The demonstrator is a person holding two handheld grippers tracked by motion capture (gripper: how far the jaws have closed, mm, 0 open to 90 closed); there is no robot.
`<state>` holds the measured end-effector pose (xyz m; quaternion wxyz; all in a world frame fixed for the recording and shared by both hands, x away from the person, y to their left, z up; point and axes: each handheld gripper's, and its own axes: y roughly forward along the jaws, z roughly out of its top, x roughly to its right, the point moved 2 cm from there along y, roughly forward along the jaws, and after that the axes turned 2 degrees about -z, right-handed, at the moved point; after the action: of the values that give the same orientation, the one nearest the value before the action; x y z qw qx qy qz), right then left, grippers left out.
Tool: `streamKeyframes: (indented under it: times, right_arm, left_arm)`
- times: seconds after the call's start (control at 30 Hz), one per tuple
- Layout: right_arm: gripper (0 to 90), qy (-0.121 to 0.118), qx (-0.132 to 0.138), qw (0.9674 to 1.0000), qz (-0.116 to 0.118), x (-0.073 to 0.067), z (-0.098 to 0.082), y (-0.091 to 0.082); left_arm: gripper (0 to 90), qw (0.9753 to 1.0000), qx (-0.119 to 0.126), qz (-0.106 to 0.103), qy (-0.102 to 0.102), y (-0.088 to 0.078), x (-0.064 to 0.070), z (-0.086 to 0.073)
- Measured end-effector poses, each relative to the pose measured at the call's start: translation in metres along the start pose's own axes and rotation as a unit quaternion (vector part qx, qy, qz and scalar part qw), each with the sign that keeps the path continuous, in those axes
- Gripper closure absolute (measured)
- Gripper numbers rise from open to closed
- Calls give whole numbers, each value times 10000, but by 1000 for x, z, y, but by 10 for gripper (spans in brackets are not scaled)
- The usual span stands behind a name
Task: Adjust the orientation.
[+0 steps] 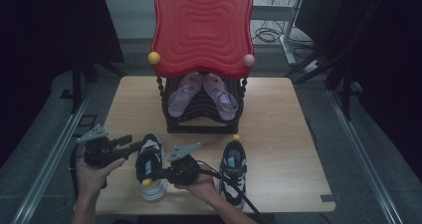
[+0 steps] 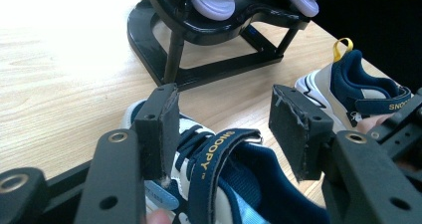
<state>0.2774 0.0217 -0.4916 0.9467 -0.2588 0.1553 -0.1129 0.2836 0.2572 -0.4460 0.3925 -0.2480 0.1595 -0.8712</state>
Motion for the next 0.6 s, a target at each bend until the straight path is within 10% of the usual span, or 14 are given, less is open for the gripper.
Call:
streamKeyframes:
  times: [0.6]
  right_arm:
    - [899, -116, 84, 9995, 270, -11, 7, 25]
  left_arm:
    - [458, 10000, 0, 21, -1, -2, -2, 0]
